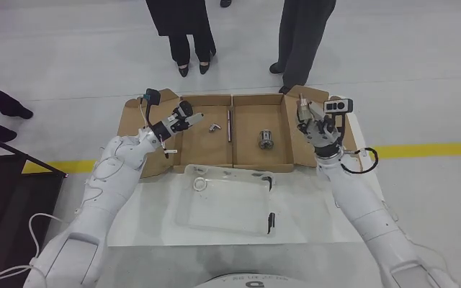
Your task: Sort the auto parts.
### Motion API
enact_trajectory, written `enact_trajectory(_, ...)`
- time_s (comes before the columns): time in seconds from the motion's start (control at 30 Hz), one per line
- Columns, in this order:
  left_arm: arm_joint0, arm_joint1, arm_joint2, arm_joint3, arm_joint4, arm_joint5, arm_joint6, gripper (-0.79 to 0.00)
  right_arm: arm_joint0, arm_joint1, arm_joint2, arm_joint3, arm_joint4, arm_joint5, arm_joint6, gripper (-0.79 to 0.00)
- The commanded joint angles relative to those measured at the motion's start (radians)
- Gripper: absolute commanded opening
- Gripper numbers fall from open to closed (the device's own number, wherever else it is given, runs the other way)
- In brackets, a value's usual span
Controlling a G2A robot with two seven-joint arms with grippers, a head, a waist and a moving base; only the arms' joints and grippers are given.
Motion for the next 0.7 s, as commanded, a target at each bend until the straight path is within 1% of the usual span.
enact_trajectory(0.0,0.000,0.000,0.000,0.000,0.000,0.000,0.000,0.000,-0.014,-0.001,0.009,-0.020,-0.049,-0.021,-0.042,-0.785)
enact_trajectory(0.17,0.000,0.000,0.000,0.000,0.000,0.000,0.000,0.000,-0.044,-0.004,0.023,-0.063,-0.154,-0.047,-0.118,-0.785)
enact_trajectory(0.3,0.000,0.000,0.000,0.000,0.000,0.000,0.000,0.000,-0.064,-0.008,0.024,-0.091,-0.200,-0.049,-0.150,-0.785)
enact_trajectory(0.4,0.000,0.000,0.000,0.000,0.000,0.000,0.000,0.000,-0.074,-0.010,0.018,-0.112,-0.178,-0.018,-0.135,-0.785)
enact_trajectory(0.67,0.000,0.000,0.000,0.000,0.000,0.000,0.000,0.000,-0.074,-0.010,0.018,-0.112,-0.178,-0.018,-0.135,-0.785)
